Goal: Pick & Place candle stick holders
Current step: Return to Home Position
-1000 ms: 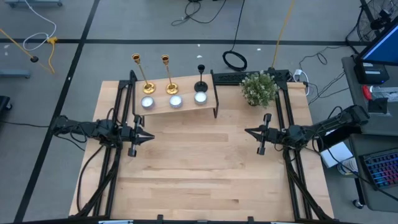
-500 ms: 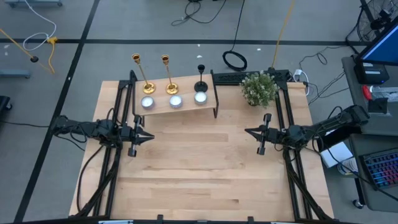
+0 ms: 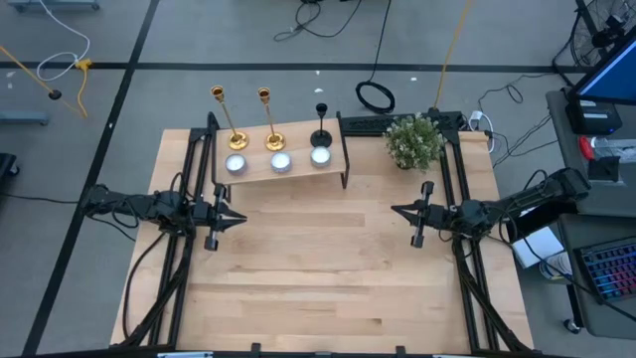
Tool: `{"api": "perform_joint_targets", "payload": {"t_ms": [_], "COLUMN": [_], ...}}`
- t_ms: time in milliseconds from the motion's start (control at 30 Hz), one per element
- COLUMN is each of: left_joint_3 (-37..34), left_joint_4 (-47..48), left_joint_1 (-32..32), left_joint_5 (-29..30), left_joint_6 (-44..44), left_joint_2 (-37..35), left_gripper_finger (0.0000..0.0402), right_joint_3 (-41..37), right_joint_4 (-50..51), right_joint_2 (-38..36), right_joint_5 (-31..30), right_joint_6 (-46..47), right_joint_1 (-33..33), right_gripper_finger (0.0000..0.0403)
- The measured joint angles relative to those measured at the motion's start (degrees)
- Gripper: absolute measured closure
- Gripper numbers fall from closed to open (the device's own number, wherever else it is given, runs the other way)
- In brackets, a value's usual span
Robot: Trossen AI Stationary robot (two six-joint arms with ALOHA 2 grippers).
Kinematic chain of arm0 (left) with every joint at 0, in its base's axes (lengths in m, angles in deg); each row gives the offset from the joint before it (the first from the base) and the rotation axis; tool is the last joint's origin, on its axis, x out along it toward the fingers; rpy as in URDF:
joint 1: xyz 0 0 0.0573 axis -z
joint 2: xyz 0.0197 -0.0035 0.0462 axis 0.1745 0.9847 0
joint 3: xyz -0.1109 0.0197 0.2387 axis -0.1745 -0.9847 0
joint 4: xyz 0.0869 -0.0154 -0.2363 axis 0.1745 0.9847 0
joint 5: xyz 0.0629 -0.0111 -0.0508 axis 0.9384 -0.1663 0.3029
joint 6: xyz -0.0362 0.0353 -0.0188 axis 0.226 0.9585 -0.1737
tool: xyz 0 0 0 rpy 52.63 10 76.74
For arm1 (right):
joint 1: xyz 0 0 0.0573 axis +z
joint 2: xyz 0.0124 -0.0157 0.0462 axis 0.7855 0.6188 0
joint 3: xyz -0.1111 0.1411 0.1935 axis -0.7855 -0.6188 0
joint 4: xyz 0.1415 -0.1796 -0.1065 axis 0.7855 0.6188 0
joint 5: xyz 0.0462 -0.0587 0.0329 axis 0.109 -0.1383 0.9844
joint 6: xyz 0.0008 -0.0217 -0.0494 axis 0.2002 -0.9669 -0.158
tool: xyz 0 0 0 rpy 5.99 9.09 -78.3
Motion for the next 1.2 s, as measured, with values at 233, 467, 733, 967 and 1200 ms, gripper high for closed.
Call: {"api": "perform_joint_targets", "payload": {"t_ms": [233, 467, 733, 967, 1200], "left_joint_3": [0.0, 0.0, 0.0, 0.0, 0.0], "left_joint_4": [0.0, -0.02, -0.04, -0.04, -0.03], "left_joint_1": [-0.01, -0.01, 0.0, 0.0, 0.01], "left_joint_5": [0.0, 0.0, -0.02, -0.02, -0.02], "left_joint_6": [0.0, 0.0, 0.0, 0.0, 0.0], "left_joint_2": [0.0, 0.0, 0.01, 0.02, 0.02], "left_gripper_finger": [0.0364, 0.0364, 0.0364, 0.0364, 0.0364], "right_joint_3": [0.0, -1.88, -2.99, -2.99, -2.99], "right_joint_4": [0.0, -0.41, 4.97, 6.14, 6.07], "right_joint_2": [-0.7, -4.36, -9.81, -17.32, -25.87], "right_joint_5": [0.0, 0.02, 0.01, -0.01, -0.02], "right_joint_6": [0.0, 0.0, 0.02, 0.02, 0.02], "right_joint_1": [-0.13, -3.12, -6.88, -10.15, -12.95], "right_gripper_finger": [0.0402, 0.0402, 0.0402, 0.0402, 0.0402]}}
